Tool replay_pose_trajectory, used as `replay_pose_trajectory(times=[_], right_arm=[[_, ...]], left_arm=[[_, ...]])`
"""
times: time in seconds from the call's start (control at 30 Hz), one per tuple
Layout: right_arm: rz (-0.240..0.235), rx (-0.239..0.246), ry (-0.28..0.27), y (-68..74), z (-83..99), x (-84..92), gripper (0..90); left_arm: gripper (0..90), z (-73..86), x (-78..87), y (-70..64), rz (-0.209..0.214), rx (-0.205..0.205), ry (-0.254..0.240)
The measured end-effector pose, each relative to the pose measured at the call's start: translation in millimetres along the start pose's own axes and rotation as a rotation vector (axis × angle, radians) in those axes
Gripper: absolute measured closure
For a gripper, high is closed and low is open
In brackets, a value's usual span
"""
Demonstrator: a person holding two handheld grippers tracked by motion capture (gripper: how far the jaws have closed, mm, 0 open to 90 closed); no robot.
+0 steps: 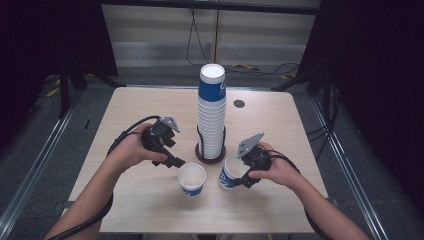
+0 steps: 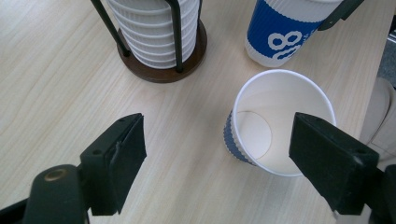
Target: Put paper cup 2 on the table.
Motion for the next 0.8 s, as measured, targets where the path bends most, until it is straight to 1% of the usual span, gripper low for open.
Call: replay_pose_trajectory(times=[0.07,0.13,0.17,0.23,0.27,0.33,0.4,0.47,0.57,0.6,0.63,0.67,0.7,0.73,0.8], right_arm=[[0.003,0.002,-0.002,-0.4,1.2,0.8,13.7],[0.006,-0.005,-0.002,-0.9,2.4,1.5,13.7],[0.008,-0.007,-0.003,-1.7,2.9,2.4,13.7],[0.007,-0.017,-0.01,-2.3,4.1,3.4,13.7],[0.004,-0.022,-0.011,-1.8,4.8,3.5,13.7],[0.006,-0.009,-0.004,-1.3,7.2,4.3,13.6],[0.004,-0.023,-0.005,-1.5,7.6,5.5,13.6],[0.019,-0.012,-0.005,-3.1,8.6,6.7,13.7],[0.009,-0.027,-0.018,-1.4,10.5,6.6,13.6],[0.011,-0.016,-0.015,-1.5,12.2,6.0,13.4],[0.009,-0.02,-0.015,-0.9,13.4,6.1,13.5],[0.011,-0.023,-0.03,-0.8,13.3,6.4,13.5],[0.013,-0.023,-0.031,-1.2,14.5,6.4,13.4],[0.015,-0.026,-0.04,-1.3,14.4,5.9,13.5],[0.014,-0.031,-0.047,-0.3,15.1,5.7,13.4]], left_arm=[[18.7,0.2,0.2,-0.5,0.001,-0.001,-0.002],[18.7,0.7,0.2,-0.8,-0.001,0.003,-0.002],[18.7,0.4,-0.1,-1.3,0.0,0.01,-0.01],[18.7,1.1,0.5,-0.9,-0.002,0.005,-0.001],[18.7,0.6,0.2,-1.2,-0.002,0.011,-0.008],[18.7,0.7,0.3,-1.0,-0.001,0.004,0.001],[18.7,-0.2,0.0,-0.6,0.0,-0.006,0.001],[18.7,-0.9,-0.3,-1.2,-0.001,-0.002,-0.002],[18.7,-0.4,-1.5,-0.6,0.001,-0.011,0.007],[18.7,-1.1,-2.6,-1.2,0.001,0.003,-0.005],[18.7,-1.2,-3.1,-1.4,-0.002,0.01,-0.009],[18.7,-0.4,-2.5,-0.5,0.001,-0.007,0.006],[18.7,-1.0,-3.6,-1.6,0.002,0.008,-0.007],[18.7,-0.2,-3.6,-1.4,0.003,-0.001,0.001],[18.7,0.0,-4.2,-1.6,0.004,0.002,-0.002]])
Point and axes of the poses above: each handheld gripper's, and its own axes: x roughly backward along the jaws, z roughly out of its underside, y roughly to its left, the point moved 9 cm from there along -x, roughly forward along the jaws, and after that the axes turned 11 degrees about z, right-handed, at the moved point
